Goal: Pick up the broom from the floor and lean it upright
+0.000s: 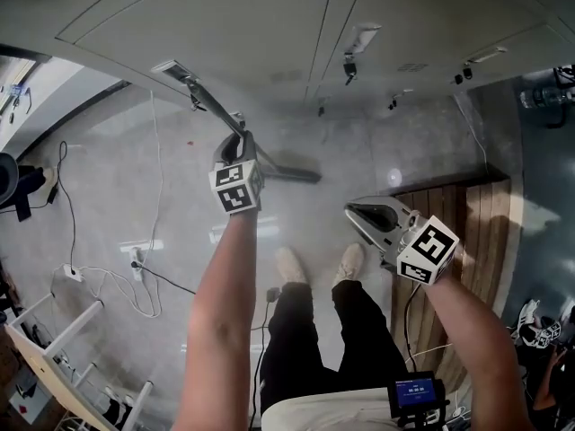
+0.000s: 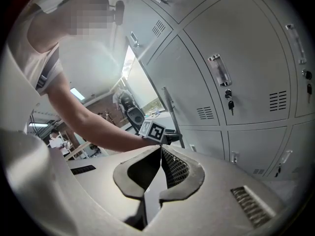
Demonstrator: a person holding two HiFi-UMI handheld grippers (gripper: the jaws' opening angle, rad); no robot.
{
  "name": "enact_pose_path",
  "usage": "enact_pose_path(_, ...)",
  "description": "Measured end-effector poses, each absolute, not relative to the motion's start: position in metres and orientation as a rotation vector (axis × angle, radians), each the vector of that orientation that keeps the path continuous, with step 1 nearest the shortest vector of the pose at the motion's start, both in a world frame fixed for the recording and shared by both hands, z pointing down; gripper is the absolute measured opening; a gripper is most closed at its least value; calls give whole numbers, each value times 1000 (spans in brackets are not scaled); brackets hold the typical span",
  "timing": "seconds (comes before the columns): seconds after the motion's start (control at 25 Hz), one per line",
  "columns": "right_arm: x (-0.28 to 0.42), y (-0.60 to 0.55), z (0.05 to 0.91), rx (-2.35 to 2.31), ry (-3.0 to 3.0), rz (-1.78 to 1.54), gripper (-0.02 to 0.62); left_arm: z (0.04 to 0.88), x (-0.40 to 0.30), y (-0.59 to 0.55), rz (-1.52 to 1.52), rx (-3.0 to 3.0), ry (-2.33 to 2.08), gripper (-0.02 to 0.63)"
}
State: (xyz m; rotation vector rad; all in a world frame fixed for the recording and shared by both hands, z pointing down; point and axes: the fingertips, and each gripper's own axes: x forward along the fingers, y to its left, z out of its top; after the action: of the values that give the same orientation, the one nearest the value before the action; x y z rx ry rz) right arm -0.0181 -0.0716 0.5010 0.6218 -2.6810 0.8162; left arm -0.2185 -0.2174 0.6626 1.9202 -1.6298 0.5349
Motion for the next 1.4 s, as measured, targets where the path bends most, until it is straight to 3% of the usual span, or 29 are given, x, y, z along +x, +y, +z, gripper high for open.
enact_pose_path(0.52, 6, -62, 519, 682, -2599, 851, 17, 678, -229, -242, 560, 1944, -1591, 81)
enact_pose_path(0.76, 0, -61, 518, 687, -2605, 851, 17, 679, -232, -236, 536, 1935, -1545, 199)
enact_pose_path(1.04, 2, -65, 508, 707, -2619, 807, 17, 649, -236, -199, 427, 1945, -1534, 216)
enact_pose_path(1.2, 5, -61, 489, 728, -2626, 790, 17, 610, -226, -151, 386, 2005, -1480, 203)
enact_pose_path(1.28, 11, -55, 474, 734, -2628, 776, 17, 586, -222, -120, 384, 2032, -1466, 120)
enact_pose_path(1.4, 26, -47, 445, 769, -2638, 756, 17, 546, -218, -76, 388, 2090, -1443, 62)
